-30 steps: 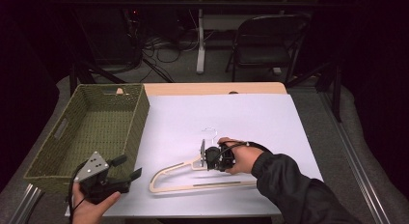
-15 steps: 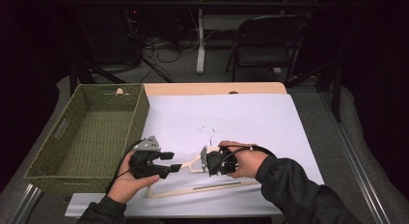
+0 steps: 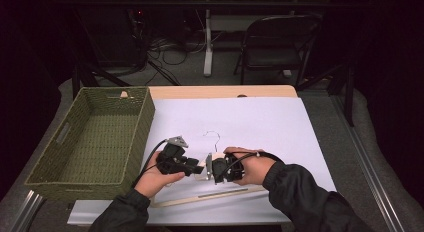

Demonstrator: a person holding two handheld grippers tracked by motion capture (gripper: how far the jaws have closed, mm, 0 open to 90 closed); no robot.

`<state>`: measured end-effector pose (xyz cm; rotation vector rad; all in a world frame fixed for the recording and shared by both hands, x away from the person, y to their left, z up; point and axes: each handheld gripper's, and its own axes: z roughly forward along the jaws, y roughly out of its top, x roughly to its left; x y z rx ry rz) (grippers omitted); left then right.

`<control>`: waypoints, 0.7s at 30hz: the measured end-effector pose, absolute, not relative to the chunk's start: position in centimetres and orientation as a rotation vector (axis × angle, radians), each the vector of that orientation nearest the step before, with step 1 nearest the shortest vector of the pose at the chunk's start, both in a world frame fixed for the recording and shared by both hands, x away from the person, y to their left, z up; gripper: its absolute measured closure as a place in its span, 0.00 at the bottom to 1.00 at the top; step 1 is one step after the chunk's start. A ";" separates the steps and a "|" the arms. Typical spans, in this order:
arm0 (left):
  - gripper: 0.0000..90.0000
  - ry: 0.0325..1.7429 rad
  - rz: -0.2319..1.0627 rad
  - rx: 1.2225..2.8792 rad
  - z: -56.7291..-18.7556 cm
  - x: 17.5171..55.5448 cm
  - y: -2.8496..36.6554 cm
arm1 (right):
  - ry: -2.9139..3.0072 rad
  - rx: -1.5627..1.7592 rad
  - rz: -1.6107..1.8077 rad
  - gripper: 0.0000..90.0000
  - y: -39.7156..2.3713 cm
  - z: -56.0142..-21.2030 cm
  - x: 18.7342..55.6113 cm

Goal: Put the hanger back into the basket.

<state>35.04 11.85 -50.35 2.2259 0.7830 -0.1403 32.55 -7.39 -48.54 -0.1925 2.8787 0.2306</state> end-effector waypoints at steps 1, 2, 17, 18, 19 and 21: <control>0.68 0.783 -0.140 2.226 -50.4 35.0 11.8 | 2.879 -0.193 0.231 0.95 -7.4 -48.5 32.5; 0.68 0.787 -0.140 2.237 -50.6 35.1 11.6 | 2.878 -0.195 0.228 0.95 -7.3 -48.5 32.5; 0.87 0.827 -0.136 2.312 -51.7 35.6 11.0 | 2.878 -0.212 0.227 0.95 -6.7 -48.9 32.4; 0.88 0.830 -0.131 2.314 -51.7 35.5 11.0 | 2.880 -0.207 0.224 0.95 -6.7 -49.0 32.4; 0.88 0.833 -0.134 2.313 -51.7 35.5 11.1 | 2.882 -0.202 0.223 0.95 -6.6 -49.0 32.4; 0.88 0.833 -0.132 2.311 -51.7 35.5 11.1 | 2.883 -0.200 0.225 0.95 -6.6 -49.1 32.4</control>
